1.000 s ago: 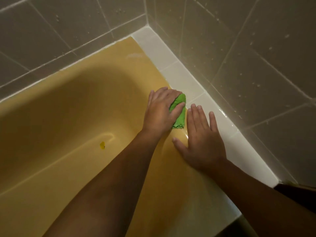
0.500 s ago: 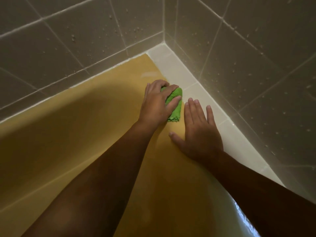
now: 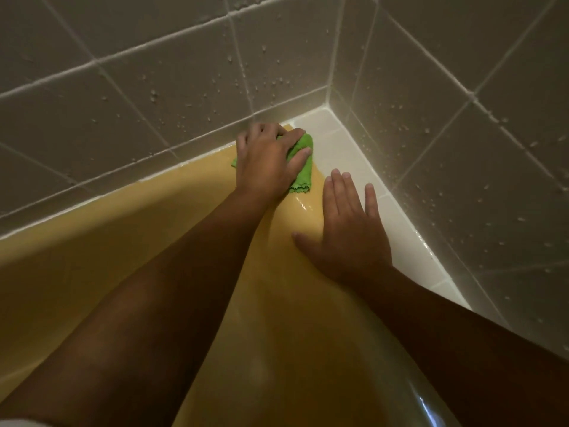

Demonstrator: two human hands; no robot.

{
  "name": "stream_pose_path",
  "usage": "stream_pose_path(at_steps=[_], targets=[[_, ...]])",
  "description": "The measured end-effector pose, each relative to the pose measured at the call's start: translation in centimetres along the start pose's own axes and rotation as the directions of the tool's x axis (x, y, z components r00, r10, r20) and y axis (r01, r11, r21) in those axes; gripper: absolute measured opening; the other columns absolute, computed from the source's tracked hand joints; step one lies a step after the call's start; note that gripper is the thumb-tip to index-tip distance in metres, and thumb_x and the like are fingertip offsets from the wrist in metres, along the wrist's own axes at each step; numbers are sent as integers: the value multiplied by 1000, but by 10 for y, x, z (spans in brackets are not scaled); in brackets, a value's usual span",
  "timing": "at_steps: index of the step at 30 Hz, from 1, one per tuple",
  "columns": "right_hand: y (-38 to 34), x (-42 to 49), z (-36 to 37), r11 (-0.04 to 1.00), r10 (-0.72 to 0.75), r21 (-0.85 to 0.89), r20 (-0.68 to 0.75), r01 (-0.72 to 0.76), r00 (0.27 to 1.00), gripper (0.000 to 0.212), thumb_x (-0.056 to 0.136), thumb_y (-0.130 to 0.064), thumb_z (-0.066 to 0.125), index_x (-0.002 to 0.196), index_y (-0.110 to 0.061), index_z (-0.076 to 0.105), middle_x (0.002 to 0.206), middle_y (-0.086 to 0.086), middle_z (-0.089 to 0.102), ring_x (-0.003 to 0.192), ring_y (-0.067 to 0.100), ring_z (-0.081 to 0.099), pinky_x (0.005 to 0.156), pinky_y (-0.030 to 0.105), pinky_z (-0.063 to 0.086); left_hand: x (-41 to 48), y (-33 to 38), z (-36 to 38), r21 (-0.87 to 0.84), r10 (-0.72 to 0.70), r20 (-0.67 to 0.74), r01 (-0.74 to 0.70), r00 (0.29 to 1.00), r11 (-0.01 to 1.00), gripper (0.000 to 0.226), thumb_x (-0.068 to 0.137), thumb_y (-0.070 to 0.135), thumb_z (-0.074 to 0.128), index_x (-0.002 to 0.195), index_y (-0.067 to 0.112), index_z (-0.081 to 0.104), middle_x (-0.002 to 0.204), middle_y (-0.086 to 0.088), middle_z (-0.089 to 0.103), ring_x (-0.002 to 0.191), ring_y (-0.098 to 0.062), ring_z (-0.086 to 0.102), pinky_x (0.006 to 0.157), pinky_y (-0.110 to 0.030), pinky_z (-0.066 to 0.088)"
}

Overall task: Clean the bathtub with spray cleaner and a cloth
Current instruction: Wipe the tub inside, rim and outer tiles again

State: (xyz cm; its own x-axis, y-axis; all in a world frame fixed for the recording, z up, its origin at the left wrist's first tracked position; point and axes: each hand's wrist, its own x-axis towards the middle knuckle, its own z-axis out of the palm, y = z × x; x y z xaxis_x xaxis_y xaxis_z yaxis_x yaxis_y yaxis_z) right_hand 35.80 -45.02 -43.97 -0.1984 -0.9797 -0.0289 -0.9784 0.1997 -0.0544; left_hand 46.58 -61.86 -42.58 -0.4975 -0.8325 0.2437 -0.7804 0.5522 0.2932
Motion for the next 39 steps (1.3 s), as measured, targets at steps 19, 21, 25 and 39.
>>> stream_pose_path(at_steps=[19,21,25,39], targets=[[1,39,-5,993,-118,-7,41,118,992,109,89,-82,6,164,-3,10,173,16,4,161,29,-3,126,59,3,22,36,18,-67,-408,-189,403,893,913,32,97,40,60,127,31,65,122,1,63,116,-23,48,99,-40,35],[0,40,-3,994,-111,1,38,111,993,109,90,-84,11,165,-4,11,173,14,6,161,29,-1,126,59,4,14,22,12,-80,-318,-175,309,932,948,30,97,42,60,125,31,64,120,2,63,114,-24,49,97,-40,35],[0,40,-1,995,-101,-9,56,102,993,112,88,-88,15,165,-7,6,174,12,2,161,27,-4,126,59,1,-16,-23,-3,-128,-380,-201,361,903,924,33,100,46,57,128,29,64,121,0,62,117,-24,46,101,-44,35],[-9,53,-3,992,-123,-4,-10,123,992,107,90,-85,22,165,-9,15,173,10,12,161,24,3,128,57,5,17,16,18,-62,-241,-201,233,950,970,30,96,39,60,124,30,68,115,2,65,111,-25,50,94,-41,34]])
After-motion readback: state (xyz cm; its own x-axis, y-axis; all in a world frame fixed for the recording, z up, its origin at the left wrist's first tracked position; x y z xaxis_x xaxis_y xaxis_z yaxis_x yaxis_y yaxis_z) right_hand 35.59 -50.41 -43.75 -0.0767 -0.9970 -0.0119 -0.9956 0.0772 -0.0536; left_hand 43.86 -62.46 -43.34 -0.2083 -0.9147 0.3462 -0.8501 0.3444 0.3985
